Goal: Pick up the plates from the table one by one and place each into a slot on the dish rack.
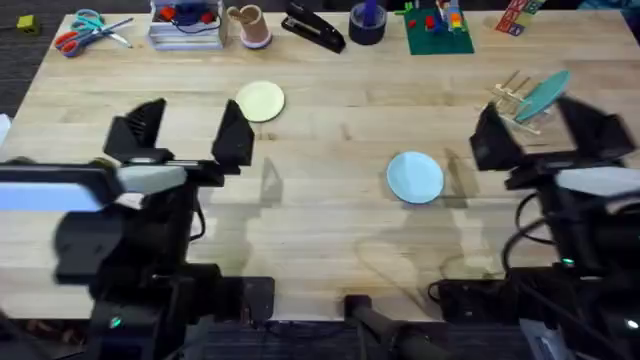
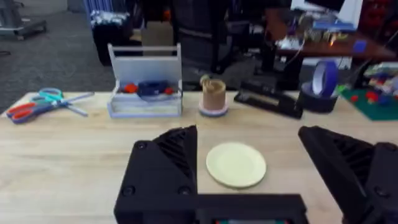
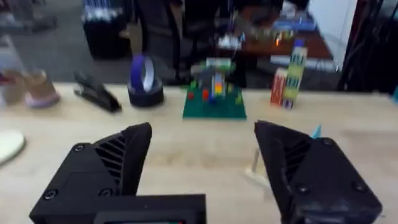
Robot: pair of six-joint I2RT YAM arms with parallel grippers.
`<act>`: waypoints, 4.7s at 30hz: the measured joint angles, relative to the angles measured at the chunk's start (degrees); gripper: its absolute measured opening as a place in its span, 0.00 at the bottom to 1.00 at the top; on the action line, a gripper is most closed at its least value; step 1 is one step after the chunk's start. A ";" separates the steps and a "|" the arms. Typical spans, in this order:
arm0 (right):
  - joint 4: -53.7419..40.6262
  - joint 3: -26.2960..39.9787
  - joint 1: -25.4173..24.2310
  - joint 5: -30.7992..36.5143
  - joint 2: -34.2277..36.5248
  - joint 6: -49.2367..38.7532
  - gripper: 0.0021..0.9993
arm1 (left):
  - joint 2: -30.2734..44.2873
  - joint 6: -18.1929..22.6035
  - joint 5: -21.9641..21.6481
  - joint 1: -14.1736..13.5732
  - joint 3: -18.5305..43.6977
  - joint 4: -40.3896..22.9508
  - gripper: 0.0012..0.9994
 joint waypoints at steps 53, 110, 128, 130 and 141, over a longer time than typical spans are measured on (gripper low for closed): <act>-45.87 59.67 0.00 0.00 58.05 0.00 1.00 | 71.73 -1.91 2.64 0.00 68.14 -54.66 0.99; -45.66 59.76 0.00 0.00 58.05 0.00 0.99 | 111.02 17.23 56.06 22.88 68.53 -37.54 0.04; -45.66 59.78 0.00 0.00 58.05 0.00 1.00 | 120.04 17.23 56.09 22.88 68.69 -35.11 0.04; -45.66 59.78 0.00 0.00 58.05 0.00 1.00 | 120.30 17.23 55.78 22.88 68.69 -35.08 0.04; -45.66 59.78 0.00 0.00 58.05 0.00 0.99 | 122.29 17.23 56.92 23.10 69.43 -33.83 0.04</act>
